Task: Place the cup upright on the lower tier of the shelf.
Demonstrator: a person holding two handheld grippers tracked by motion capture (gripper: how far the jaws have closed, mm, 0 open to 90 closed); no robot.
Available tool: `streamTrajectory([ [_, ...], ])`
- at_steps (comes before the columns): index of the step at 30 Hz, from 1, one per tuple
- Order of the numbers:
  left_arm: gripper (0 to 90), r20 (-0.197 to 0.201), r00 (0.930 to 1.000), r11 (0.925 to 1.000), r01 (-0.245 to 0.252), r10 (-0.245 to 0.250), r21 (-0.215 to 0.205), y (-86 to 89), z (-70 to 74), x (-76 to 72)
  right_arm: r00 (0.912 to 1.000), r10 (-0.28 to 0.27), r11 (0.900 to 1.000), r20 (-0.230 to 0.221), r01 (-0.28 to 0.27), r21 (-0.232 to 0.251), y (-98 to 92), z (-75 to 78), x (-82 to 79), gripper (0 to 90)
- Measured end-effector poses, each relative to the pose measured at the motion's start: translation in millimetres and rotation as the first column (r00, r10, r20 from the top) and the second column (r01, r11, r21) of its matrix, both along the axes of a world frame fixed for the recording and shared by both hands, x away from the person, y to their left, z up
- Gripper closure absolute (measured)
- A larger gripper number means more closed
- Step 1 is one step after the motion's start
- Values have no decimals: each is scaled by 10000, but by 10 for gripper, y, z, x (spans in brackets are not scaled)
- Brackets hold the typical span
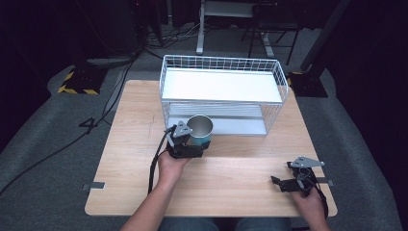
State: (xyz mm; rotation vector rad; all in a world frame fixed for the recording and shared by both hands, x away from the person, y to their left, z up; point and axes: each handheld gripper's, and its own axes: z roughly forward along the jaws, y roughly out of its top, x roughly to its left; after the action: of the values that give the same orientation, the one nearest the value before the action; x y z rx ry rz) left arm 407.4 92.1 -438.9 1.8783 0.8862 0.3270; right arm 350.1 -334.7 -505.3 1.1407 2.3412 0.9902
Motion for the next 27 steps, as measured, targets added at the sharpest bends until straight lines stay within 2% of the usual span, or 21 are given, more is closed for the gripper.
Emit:
streamTrajectory([
  [5, 208, 302, 9994, 9998, -185, 186, -28, -83, -29, 83, 10000, 5, 10000, 1, -5, 14, 0, -1, 0, 59],
  [10, 207, 349, 9989, 9994, -328, 326, 77, -193, -23, 201, 10000, -1, 10000, -2, 1, 0, 0, 0, 0, 59],
  [11, 208, 411, 9986, 9994, -341, 343, -50, -236, -16, 245, 10000, -1, 10000, -2, 1, 1, 0, 0, 0, 59],
  [20, 207, 333, 9980, 9983, -532, 539, -217, -386, -28, 397, 10000, -2, 10000, -1, 2, 1, 0, 0, 0, 59],
  [24, 207, 221, 9971, 9973, -727, 729, -99, -441, -73, 469, 10000, -2, 10000, -1, 2, 3, 0, 0, 0, 59],
  [27, 207, 301, 9955, 9960, -898, 898, -31, -493, -99, 529, 10000, -2, 10000, -3, 2, 2, 0, 0, 0, 59],
])
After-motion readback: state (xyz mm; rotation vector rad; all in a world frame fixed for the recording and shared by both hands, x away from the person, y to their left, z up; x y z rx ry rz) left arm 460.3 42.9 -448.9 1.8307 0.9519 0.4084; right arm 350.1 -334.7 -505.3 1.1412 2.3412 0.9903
